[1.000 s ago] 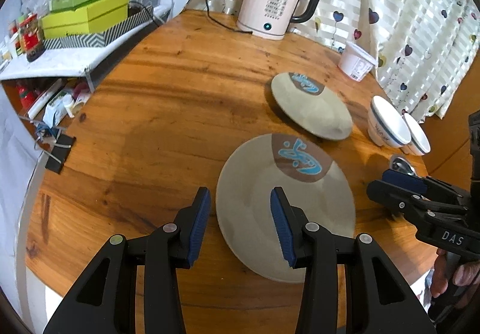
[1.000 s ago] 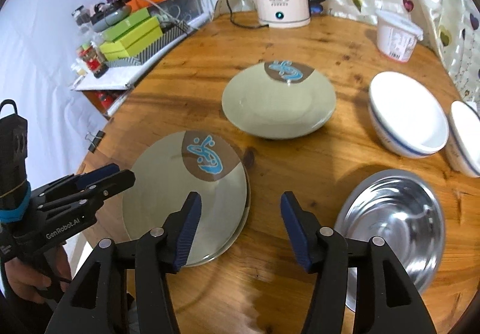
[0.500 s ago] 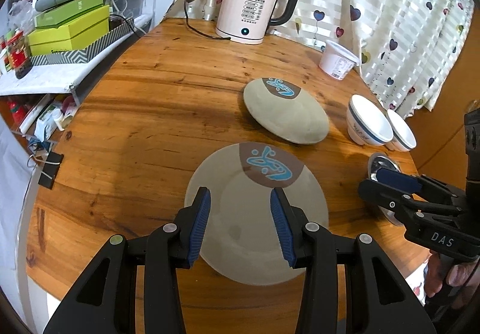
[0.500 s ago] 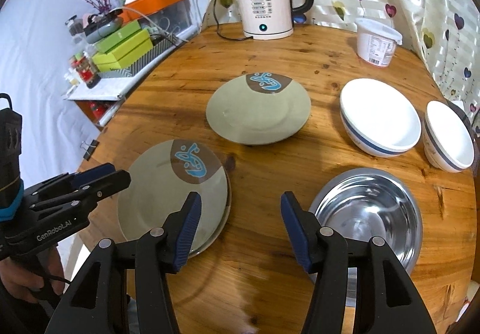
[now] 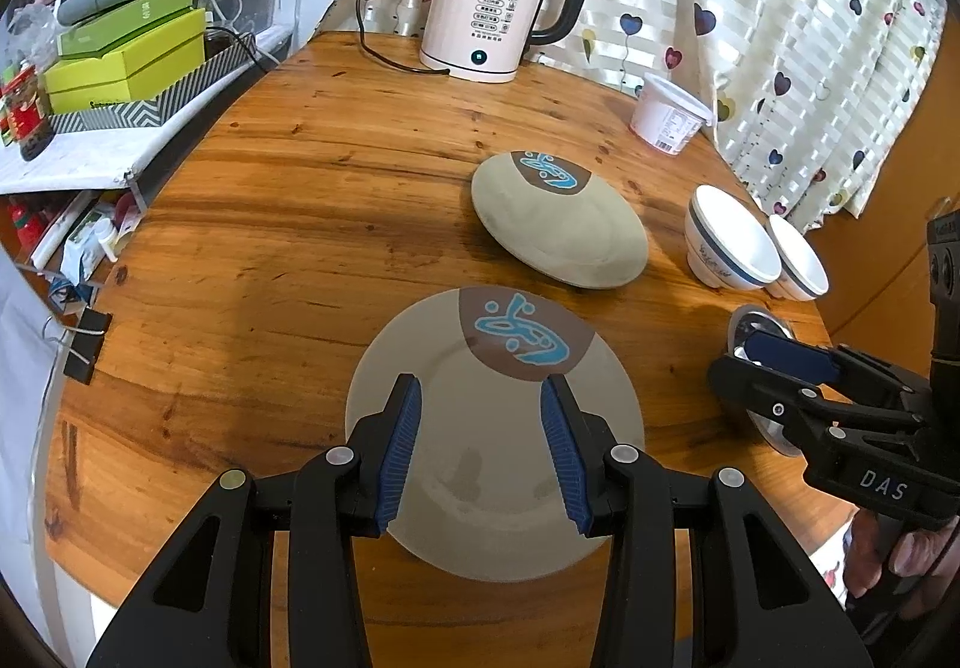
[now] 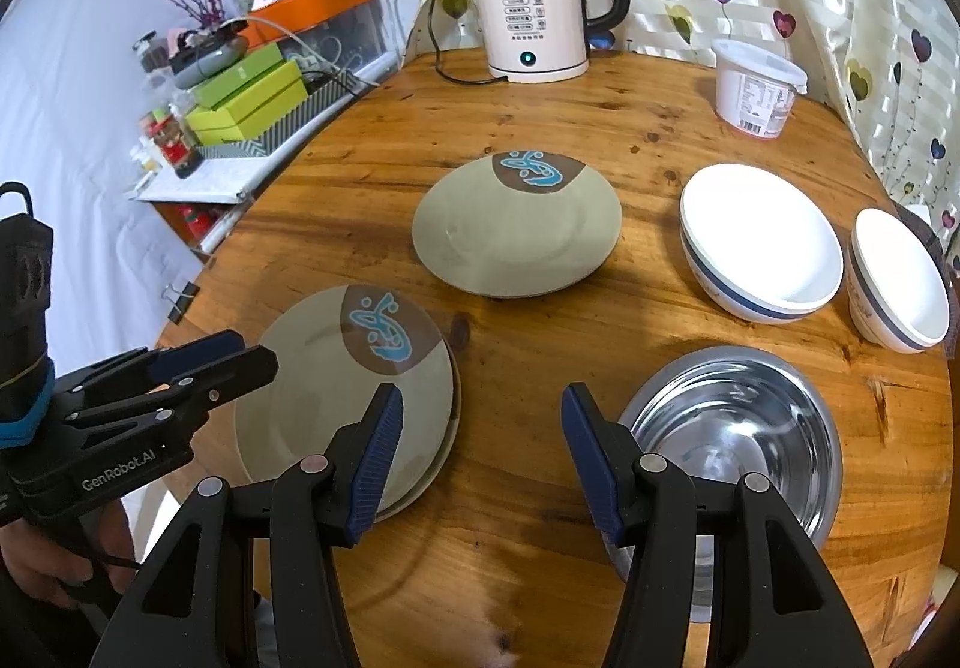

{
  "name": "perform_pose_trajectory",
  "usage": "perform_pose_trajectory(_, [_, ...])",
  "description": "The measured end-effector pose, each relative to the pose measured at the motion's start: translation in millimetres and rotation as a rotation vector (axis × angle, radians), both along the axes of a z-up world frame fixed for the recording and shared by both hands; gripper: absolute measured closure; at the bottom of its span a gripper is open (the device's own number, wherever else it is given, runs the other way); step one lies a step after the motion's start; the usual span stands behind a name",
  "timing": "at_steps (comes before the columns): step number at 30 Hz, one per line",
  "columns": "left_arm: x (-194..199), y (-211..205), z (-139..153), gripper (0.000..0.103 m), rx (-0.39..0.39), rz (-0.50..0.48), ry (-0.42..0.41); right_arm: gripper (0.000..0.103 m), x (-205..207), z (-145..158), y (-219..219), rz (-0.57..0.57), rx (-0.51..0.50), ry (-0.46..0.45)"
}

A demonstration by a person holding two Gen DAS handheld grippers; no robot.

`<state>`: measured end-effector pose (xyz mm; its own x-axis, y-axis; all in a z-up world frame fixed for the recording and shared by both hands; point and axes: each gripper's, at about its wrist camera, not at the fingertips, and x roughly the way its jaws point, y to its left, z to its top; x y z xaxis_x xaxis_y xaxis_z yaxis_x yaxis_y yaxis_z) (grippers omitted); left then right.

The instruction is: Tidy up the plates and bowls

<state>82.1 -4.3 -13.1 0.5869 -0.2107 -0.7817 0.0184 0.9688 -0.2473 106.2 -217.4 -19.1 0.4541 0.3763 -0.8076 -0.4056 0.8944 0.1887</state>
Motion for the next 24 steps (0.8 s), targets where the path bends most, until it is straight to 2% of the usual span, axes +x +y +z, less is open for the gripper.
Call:
perform_pose_trajectory(9, [15.6, -7.2, 2.0, 0.06, -0.011, -0.02, 0.005, 0.048, 11.5, 4.7, 6.5, 0.023, -0.003, -0.007])
perform_pose_trajectory(14, [31.7, -7.0, 2.5, 0.06, -0.028, -0.019, 0.014, 0.048, 30.9, 11.4, 6.6, 0.036, -0.007, -0.018])
perform_pose_trajectory(24, [65.4, 0.1, -0.6, 0.06, -0.063, -0.003, 0.036, 0.048, 76.9, 9.1, 9.5, 0.077, -0.01, 0.016])
